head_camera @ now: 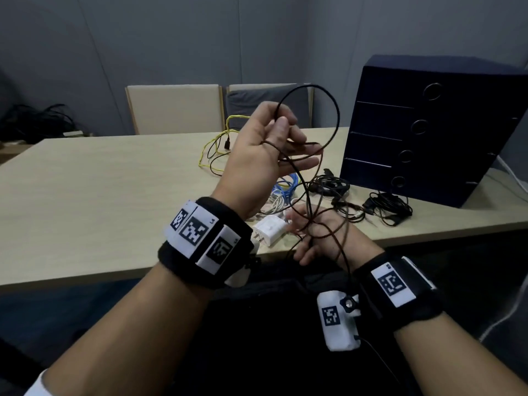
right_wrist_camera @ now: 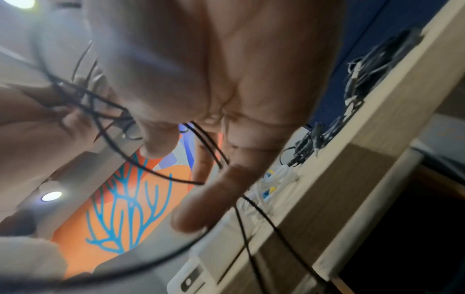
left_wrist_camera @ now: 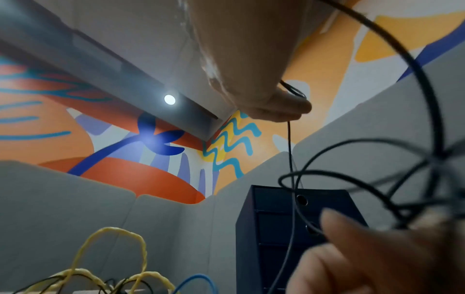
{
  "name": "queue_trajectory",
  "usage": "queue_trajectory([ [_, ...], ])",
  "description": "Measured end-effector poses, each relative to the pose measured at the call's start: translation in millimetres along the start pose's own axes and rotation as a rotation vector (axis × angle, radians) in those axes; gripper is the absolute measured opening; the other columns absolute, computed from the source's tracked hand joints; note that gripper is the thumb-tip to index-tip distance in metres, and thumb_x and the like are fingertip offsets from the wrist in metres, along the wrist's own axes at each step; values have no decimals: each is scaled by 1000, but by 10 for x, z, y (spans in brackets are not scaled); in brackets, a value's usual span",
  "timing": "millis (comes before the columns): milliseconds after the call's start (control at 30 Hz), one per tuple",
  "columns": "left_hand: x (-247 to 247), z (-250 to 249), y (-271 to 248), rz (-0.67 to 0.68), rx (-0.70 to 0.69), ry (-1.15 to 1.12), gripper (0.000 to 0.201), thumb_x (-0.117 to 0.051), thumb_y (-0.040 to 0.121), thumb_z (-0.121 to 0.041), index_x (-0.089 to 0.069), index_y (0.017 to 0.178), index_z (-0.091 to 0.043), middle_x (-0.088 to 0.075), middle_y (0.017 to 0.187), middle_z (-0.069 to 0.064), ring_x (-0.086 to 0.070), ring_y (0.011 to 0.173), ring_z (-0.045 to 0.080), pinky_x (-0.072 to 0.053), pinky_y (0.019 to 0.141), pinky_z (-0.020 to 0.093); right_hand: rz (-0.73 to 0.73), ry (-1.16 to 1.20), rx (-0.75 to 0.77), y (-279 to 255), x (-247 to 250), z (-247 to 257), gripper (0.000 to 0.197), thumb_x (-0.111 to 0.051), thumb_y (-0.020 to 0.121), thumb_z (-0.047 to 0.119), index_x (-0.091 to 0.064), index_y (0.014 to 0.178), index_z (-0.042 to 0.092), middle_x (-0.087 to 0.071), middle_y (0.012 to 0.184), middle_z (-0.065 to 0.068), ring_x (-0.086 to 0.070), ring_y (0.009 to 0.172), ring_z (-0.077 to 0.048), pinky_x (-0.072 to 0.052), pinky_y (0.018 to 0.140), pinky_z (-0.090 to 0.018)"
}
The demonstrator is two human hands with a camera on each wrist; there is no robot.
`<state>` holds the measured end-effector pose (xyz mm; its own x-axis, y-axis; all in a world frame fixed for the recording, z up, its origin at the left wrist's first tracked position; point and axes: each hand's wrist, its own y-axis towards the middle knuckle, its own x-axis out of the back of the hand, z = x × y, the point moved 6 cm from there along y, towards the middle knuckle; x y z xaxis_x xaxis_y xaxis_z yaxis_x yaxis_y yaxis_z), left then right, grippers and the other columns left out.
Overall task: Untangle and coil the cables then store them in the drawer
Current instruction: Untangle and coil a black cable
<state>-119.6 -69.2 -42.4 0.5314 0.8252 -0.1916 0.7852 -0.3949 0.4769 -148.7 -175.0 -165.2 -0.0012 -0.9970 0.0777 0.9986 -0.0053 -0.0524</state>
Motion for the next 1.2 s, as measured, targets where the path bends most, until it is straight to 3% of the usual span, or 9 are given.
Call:
queue_trajectory([
  [167, -8, -20, -83, 113, -61, -18, 16, -34, 100, -10, -48, 92, -12, -60, 82, 0, -68, 99, 27, -53, 86, 45, -124, 51, 132, 98, 94, 267, 30, -51, 99, 18, -38, 126, 20, -58, 90, -8, -56, 38, -16, -49, 36, -27],
  [233, -6, -40, -102, 133, -65, -35, 14, -35, 98, -10, -48, 92, -10, -65, 80, -4, -67, 102, 29, -53, 87, 45, -70, 11, 180, 92, 49, 387, 19, -49, 100, 18, -45, 117, 26, -58, 88, -7, -56, 39, -15, -50, 37, -26],
  [300, 5, -72, -114, 130, -68, -61, 11, -37, 96, -10, -48, 92, -9, -66, 80, -4, -66, 101, 30, -54, 86, 44, -43, 9, 217, 68, 33, 500, 10, -44, 102, 18, -53, 104, 15, -57, 87, -7, -56, 40, -12, -48, 37, -25],
  [400, 38, -167, -134, 87, -73, -119, 10, -40, 94, -11, -49, 95, -8, -61, 83, 6, -67, 94, 28, -56, 81, 42, -90, 19, 284, -32, 139, 673, 22, -39, 103, 19, -54, 92, 8, -61, 79, -6, -56, 42, -12, -47, 38, -24],
  [633, -120, -532, -223, 107, -170, -130, 9, -40, 96, -14, -49, 93, -14, -59, 83, 3, -67, 93, 31, -54, 73, 40, -196, 92, 384, -577, 585, 1084, 32, -43, 96, 36, -56, 89, 8, -59, 58, -5, -53, 37, -16, -40, 34, -21],
  [867, -723, -56, -433, 305, 15, 33, 9, -43, 93, -19, -52, 91, -16, -59, 87, 4, -63, 92, 25, -51, 76, 41, -271, 221, 379, -1086, 846, 1057, 38, -34, 97, 42, -54, 87, 11, -56, 57, -1, -50, 35, -13, -37, 34, -16],
  [967, -1164, 140, -583, 434, 35, 106, 12, -40, 95, -21, -51, 95, -20, -57, 93, 5, -58, 89, 23, -52, 77, 44, -262, 315, 393, -1317, 975, 1052, 37, -29, 96, 44, -55, 101, 18, -56, 55, 3, -47, 33, -10, -36, 34, -12],
  [1100, -1676, -37, -654, 566, -199, 259, 15, -42, 96, -16, -54, 99, -9, -57, 95, 17, -55, 85, 24, -47, 77, 34, -202, 402, 450, -1620, 1169, 1099, 43, -34, 88, 47, -55, 120, 28, -56, 56, 3, -49, 32, -8, -38, 34, -10],
  [1200, -1901, -268, -734, 594, -464, 406, 20, -49, 96, -14, -60, 110, -7, -58, 96, 10, -57, 91, 18, -46, 85, 35, -278, 455, 414, -1836, 1399, 1052, 27, -51, 93, 46, -65, 91, 23, -55, 57, 5, -52, 40, -6, -43, 39, -15],
])
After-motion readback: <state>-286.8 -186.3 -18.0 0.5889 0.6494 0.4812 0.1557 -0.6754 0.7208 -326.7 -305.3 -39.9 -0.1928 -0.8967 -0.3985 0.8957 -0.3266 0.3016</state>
